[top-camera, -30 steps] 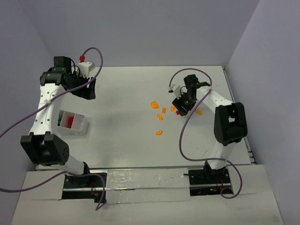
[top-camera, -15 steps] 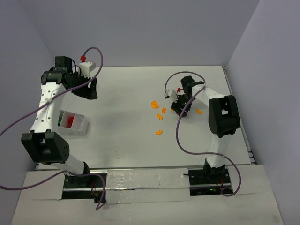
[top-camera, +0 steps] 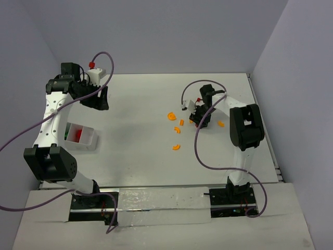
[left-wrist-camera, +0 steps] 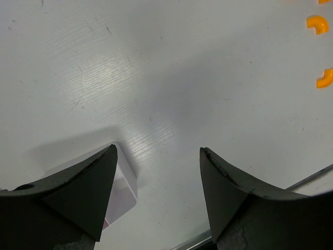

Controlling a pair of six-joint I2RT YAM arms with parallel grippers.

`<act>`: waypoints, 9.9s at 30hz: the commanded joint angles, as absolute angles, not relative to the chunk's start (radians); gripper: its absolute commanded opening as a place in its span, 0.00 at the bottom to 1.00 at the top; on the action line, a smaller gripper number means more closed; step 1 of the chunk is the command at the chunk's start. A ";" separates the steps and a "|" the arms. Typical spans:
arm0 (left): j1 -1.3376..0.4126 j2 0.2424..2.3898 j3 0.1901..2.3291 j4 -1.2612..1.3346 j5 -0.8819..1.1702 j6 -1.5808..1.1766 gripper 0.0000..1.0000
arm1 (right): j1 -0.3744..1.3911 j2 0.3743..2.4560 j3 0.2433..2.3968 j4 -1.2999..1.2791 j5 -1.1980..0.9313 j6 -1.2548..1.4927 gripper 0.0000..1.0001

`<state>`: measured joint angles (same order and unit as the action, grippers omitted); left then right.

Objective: Sort the legos into containers by color

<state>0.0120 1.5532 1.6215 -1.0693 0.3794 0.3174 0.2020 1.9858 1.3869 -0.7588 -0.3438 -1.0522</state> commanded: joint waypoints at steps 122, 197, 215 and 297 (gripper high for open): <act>0.151 1.491 1.559 -0.953 0.056 0.260 0.68 | 0.322 1.982 1.775 -0.560 -0.001 0.044 1.00; -0.084 1.403 1.530 -0.726 -0.045 0.080 0.99 | 0.196 2.405 2.088 -0.842 0.268 0.426 0.56; -0.083 1.363 1.467 -0.708 0.203 0.019 0.99 | 0.198 2.283 1.982 -0.791 0.108 0.374 0.00; -0.303 0.933 0.892 -0.043 0.696 -0.117 0.74 | 0.511 1.727 1.197 0.607 -1.062 1.173 0.00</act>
